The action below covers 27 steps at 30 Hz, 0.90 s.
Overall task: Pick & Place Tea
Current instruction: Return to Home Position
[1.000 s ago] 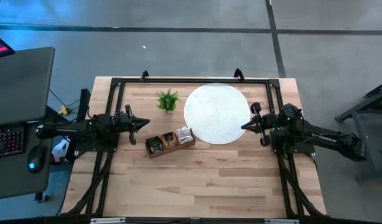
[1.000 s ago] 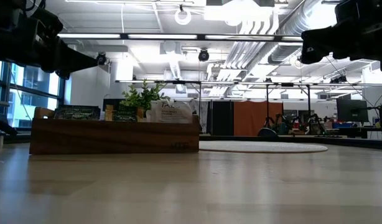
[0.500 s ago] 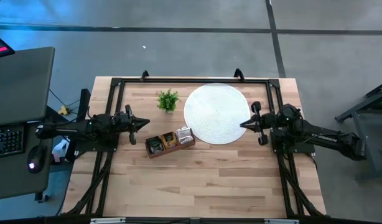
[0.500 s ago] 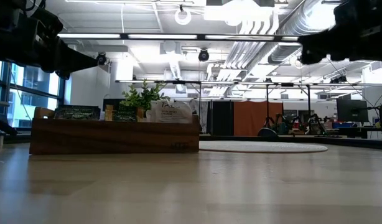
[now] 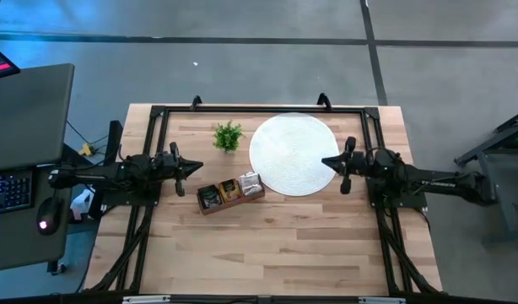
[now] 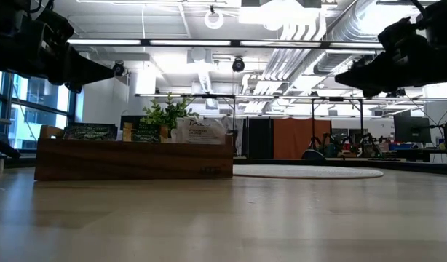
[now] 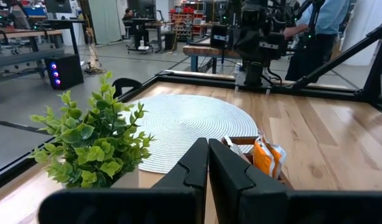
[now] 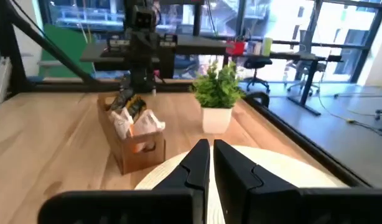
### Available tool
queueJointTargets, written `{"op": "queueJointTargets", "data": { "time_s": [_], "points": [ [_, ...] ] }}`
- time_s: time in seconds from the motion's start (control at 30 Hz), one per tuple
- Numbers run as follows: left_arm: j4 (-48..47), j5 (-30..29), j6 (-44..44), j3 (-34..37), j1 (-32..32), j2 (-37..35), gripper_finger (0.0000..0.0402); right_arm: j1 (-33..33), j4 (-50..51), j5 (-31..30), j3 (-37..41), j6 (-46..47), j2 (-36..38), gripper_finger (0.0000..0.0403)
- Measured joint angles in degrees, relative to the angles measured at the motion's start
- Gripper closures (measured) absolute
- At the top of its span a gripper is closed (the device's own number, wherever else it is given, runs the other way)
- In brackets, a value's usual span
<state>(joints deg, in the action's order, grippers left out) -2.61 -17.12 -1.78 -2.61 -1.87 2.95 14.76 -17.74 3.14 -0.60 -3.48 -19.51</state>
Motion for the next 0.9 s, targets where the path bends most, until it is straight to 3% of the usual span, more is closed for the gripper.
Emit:
{"op": "queueJointTargets", "data": {
  "time_s": [0.3,0.9],
  "points": [
    [-0.01,-0.03,-0.02,0.02,0.00,0.01,0.0392,-0.93,-0.09,-4.28,-0.06,-1.33,0.56,0.0386],
    [0.00,-0.03,-0.02,0.02,0.00,0.01,0.0392,-0.93,1.60,-3.85,-0.06,-1.50,0.46,0.0382]
  ]
}}
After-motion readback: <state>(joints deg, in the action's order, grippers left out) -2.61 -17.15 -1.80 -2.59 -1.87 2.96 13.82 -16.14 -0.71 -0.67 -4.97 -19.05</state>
